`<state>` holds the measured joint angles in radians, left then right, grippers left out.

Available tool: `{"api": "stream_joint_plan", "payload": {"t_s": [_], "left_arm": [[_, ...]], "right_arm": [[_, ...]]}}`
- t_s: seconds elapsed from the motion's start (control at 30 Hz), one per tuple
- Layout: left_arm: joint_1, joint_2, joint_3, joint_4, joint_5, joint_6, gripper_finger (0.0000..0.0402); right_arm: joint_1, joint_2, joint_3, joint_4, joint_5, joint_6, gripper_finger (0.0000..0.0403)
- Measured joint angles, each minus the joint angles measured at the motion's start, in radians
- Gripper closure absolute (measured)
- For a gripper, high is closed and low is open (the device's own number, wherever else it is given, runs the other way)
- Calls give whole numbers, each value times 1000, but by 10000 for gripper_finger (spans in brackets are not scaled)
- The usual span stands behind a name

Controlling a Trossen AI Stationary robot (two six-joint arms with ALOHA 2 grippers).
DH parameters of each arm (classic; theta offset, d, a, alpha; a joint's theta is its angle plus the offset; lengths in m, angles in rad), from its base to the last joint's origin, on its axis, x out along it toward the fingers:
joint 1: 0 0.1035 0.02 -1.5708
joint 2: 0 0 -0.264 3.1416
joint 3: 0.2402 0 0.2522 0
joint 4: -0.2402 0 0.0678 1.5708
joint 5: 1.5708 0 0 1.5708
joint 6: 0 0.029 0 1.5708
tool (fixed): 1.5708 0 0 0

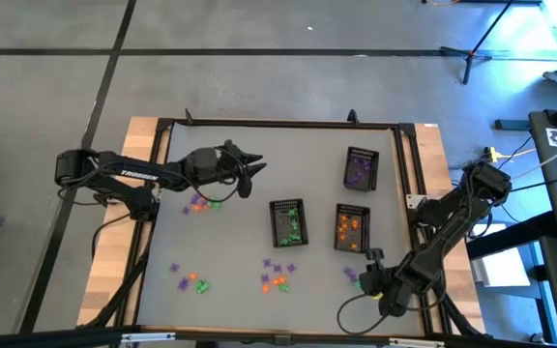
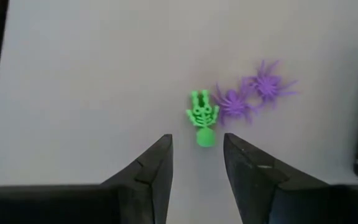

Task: Sort Halloween decoration
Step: Put the green skeleton toy into the bottom left bin

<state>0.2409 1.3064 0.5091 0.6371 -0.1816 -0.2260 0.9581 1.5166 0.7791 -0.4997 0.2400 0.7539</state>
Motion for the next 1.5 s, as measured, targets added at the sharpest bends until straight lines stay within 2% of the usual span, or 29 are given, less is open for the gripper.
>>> {"api": "stream_joint_plan", "payload": {"t_s": [0.27, 0.57, 0.7, 0.9, 0.97, 1.07, 1.2, 1.33, 1.43, 1.5], "left_arm": [[0, 0, 0, 0, 0, 0, 266], [0, 0, 0, 0, 0, 0, 266], [0, 0, 0, 0, 0, 0, 266], [0, 0, 0, 0, 0, 0, 266], [0, 0, 0, 0, 0, 0, 266], [0, 0, 0, 0, 0, 0, 266], [0, 0, 0, 0, 0, 0, 266], [0, 0, 0, 0, 0, 0, 266], [0, 0, 0, 0, 0, 0, 266], [0, 0, 0, 0, 0, 0, 266]], "right_arm": [[-2, 0, -55, 46, 25, -20, 262], [-2, -4, -187, 286, 48, -21, 266], [-2, -4, -196, 282, 45, -20, 299], [-3, -1, -155, 252, 23, -38, 383], [-3, 2, -129, 246, 6, -58, 392], [-3, 2, -77, 239, 11, -85, 377], [-3, 2, 3, 183, 116, -171, 356], [-28, 2, 93, 126, 295, -299, 360], [-85, 2, 144, 140, 396, -409, 367], [-145, 1, 168, 148, 411, -479, 370]]}}
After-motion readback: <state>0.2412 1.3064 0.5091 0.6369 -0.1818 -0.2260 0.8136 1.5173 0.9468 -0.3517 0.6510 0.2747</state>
